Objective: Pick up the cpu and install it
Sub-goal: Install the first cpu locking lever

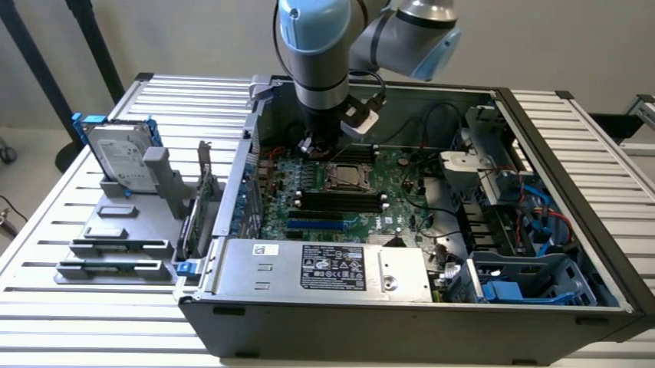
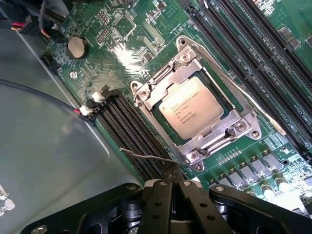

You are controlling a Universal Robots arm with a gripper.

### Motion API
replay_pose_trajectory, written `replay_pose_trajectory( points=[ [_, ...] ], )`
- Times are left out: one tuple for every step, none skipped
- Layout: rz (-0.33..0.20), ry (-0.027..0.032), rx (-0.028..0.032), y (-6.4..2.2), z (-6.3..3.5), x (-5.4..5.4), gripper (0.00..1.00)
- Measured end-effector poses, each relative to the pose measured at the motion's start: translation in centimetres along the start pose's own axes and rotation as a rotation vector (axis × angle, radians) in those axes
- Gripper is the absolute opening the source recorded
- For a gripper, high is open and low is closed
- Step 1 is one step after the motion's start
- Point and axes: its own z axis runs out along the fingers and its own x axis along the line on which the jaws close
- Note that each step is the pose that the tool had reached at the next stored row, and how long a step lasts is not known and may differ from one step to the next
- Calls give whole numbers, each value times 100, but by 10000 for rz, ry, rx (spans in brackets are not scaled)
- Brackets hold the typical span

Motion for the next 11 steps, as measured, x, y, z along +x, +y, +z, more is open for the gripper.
replay_pose_trajectory(
  points=[
    [7, -3, -5, 0, 2, 0, 11],
    [10, -5, -9, 0, 4, -1, 11],
    [12, -9, -12, 0, 4, -2, 11],
    [12, -14, -17, 0, 5, -2, 11],
    [12, -16, -19, -2, 5, -3, 11],
    [11, -21, -24, -2, 6, -3, 11],
    [10, -24, -26, -1, 6, -3, 11],
    [8, -27, -24, -1, 6, -3, 11],
    [4, -32, -19, -2, 6, -3, 11],
    [-12, -40, -9, -1, 7, -3, 11],
    [-34, -51, 6, -1, 7, -3, 11]
  ],
)
